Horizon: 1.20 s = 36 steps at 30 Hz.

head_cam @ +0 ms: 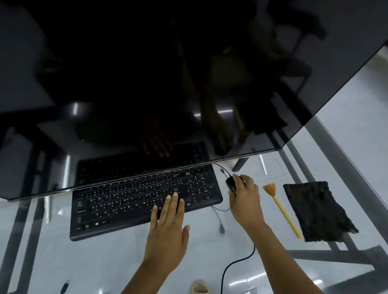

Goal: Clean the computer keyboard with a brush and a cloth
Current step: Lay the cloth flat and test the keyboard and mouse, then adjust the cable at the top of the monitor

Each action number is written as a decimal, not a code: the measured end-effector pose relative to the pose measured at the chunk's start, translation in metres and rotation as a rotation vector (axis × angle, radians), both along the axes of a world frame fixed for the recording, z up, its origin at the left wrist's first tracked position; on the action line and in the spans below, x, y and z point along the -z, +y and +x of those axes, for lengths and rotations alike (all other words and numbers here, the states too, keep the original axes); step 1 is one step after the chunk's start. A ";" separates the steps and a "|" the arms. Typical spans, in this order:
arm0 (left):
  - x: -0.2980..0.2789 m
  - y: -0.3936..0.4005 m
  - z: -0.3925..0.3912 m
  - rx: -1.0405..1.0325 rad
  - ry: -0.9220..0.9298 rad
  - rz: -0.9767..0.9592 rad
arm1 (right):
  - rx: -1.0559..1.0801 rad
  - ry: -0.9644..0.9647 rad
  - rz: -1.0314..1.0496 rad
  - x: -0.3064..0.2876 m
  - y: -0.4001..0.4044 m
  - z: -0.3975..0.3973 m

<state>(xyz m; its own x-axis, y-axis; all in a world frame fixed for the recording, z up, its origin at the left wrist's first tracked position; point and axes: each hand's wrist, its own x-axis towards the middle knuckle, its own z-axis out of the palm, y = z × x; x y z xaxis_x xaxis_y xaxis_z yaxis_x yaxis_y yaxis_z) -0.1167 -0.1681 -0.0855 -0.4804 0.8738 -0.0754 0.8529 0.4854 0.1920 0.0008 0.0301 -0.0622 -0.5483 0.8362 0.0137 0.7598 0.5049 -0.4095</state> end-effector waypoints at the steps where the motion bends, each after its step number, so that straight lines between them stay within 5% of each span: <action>1: 0.000 0.000 0.001 -0.004 -0.003 0.001 | -0.008 0.002 0.004 0.000 0.003 -0.006; 27: -0.010 -0.055 -0.024 -0.064 -0.007 0.031 | 0.031 0.002 0.044 -0.017 -0.004 -0.027; 36: -0.021 -0.166 -0.051 -0.227 0.037 -0.036 | -0.474 0.021 -0.079 -0.028 -0.164 -0.080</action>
